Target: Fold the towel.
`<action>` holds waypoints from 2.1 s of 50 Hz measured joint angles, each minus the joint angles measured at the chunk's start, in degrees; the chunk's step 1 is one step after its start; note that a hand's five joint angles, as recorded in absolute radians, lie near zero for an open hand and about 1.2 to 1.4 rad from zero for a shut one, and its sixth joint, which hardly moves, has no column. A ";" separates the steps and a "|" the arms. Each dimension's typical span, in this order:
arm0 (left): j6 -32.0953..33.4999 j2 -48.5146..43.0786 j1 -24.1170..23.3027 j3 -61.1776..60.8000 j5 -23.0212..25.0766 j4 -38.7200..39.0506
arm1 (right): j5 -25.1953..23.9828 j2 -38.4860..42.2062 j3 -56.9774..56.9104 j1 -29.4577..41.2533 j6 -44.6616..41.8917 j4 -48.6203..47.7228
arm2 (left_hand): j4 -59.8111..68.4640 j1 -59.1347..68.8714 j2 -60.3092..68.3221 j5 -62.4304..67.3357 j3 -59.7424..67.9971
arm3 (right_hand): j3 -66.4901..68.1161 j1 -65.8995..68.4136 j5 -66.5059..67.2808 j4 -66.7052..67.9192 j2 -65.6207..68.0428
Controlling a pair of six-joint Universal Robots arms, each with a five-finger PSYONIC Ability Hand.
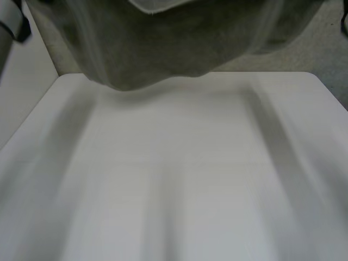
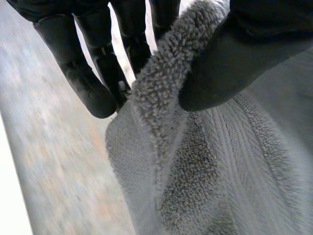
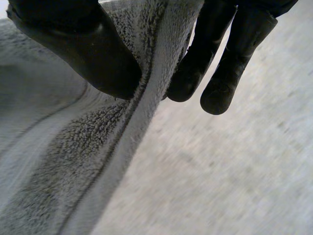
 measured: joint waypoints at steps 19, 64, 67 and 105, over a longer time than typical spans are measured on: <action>19.37 3.53 3.73 -57.71 15.93 28.24 | -13.29 4.29 32.32 -5.92 -9.70 0.61 | 0.00 0.00 0.46 0.00 0.05 | 0.00 0.02 0.00 0.00 0.21; 24.88 11.35 8.45 -61.73 26.05 15.76 | -15.45 0.16 26.16 -19.37 -14.69 26.89 | 0.00 0.00 0.46 0.00 0.11 | 0.01 0.07 0.00 -0.01 0.21; 24.85 4.63 7.57 -55.23 25.69 14.65 | -11.37 6.69 20.26 -16.62 -14.61 26.84 | 0.00 0.00 0.46 0.00 0.11 | 0.01 0.05 0.00 -0.01 0.21; 24.65 -30.75 -1.26 -2.96 2.85 -5.60 | 12.58 37.77 -19.70 -4.99 -10.62 26.71 | -69.57 -63.75 -67.67 -68.58 -71.88 | -62.41 -62.50 -62.98 -62.29 -61.20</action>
